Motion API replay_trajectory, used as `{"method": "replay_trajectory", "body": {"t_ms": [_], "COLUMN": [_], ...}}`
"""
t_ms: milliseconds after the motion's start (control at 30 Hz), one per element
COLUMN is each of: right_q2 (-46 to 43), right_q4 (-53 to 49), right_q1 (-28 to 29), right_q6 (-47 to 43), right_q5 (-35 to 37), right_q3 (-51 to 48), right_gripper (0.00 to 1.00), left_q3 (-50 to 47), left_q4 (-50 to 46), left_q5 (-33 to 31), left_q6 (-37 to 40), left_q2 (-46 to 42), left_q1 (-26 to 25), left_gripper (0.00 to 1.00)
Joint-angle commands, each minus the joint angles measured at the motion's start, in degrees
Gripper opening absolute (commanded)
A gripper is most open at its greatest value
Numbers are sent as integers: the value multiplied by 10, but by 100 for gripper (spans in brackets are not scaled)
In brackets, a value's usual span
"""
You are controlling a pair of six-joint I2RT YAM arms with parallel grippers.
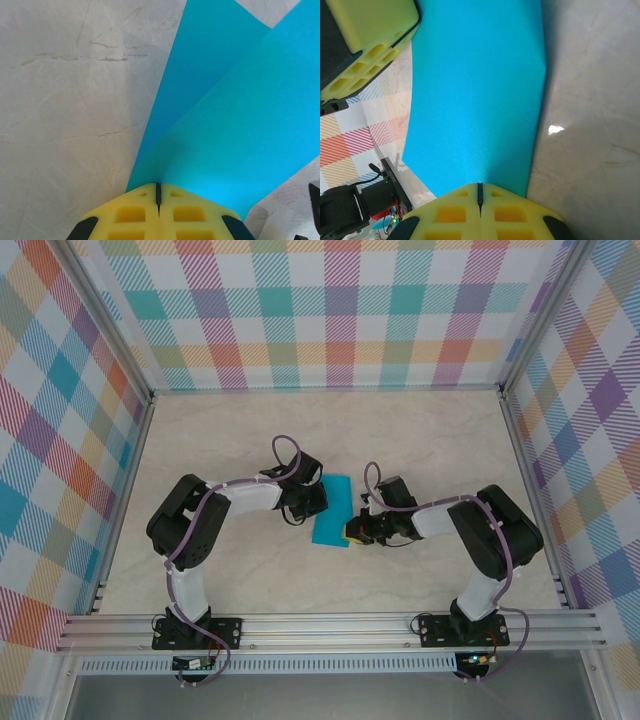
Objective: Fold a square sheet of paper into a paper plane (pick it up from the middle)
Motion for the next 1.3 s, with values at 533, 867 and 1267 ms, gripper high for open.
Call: {"method": "replay_trajectory", "body": {"t_ms": [533,867,1267], "right_q2": [19,-45,-8], "right_q4": [-12,-34,-11], "right_q1": [26,27,33], "right_q6": [-15,-17,-22], "right_q5": [31,17,14], "right_q3": [-5,13,-21], "right_gripper": [0,0,0], "left_q3": [-18,-18,-17], "left_q4": [-37,-40,-39], "left_q5": [-11,-11,-11], "left_q6": [11,13,12], "left_q2": [6,6,7], "left_q1": [-11,-11,-11], "left_gripper": [0,0,0]}}
